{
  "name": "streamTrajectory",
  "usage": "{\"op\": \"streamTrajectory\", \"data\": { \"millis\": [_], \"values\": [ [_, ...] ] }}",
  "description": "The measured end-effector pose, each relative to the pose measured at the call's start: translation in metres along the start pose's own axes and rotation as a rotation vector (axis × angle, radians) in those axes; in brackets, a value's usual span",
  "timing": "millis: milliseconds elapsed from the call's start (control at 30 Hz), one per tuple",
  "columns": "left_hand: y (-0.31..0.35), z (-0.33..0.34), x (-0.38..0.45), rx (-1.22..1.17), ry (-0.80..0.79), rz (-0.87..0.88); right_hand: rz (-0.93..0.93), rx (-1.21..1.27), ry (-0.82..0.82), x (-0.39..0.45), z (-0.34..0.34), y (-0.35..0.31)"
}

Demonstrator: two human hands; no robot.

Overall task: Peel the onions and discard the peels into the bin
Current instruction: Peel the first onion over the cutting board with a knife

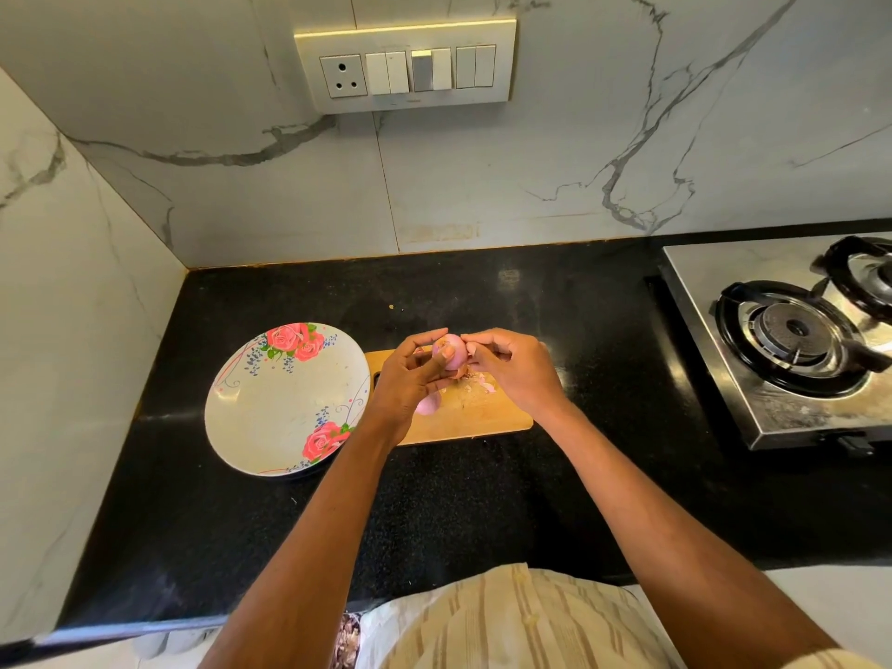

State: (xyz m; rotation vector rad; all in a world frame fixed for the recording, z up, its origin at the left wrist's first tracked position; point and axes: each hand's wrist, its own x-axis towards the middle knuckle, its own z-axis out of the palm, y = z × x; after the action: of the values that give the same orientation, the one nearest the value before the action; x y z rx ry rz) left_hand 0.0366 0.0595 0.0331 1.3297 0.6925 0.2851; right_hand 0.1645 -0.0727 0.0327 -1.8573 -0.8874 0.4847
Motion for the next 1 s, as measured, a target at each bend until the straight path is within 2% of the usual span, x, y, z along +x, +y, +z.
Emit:
{"op": "streamTrajectory", "data": {
  "millis": [133, 400, 800, 1000],
  "values": [
    [-0.0026, 0.0000, 0.0031, -0.065, 0.051, -0.054, 0.047, 0.117, -0.074, -0.0033, 0.0017, -0.0060],
    [-0.0038, -0.0006, 0.0036, -0.069, 0.095, -0.093, 0.025, 0.106, -0.128, -0.0032, 0.0025, -0.0079],
    [-0.0015, 0.0021, 0.0021, -0.072, 0.103, -0.138, 0.063, 0.128, -0.115, -0.0026, -0.0009, -0.0042],
    [0.0036, 0.0037, 0.0014, -0.078, 0.075, -0.089, 0.051, 0.148, -0.110, -0.0031, -0.0001, -0.0078]
  ]
}}
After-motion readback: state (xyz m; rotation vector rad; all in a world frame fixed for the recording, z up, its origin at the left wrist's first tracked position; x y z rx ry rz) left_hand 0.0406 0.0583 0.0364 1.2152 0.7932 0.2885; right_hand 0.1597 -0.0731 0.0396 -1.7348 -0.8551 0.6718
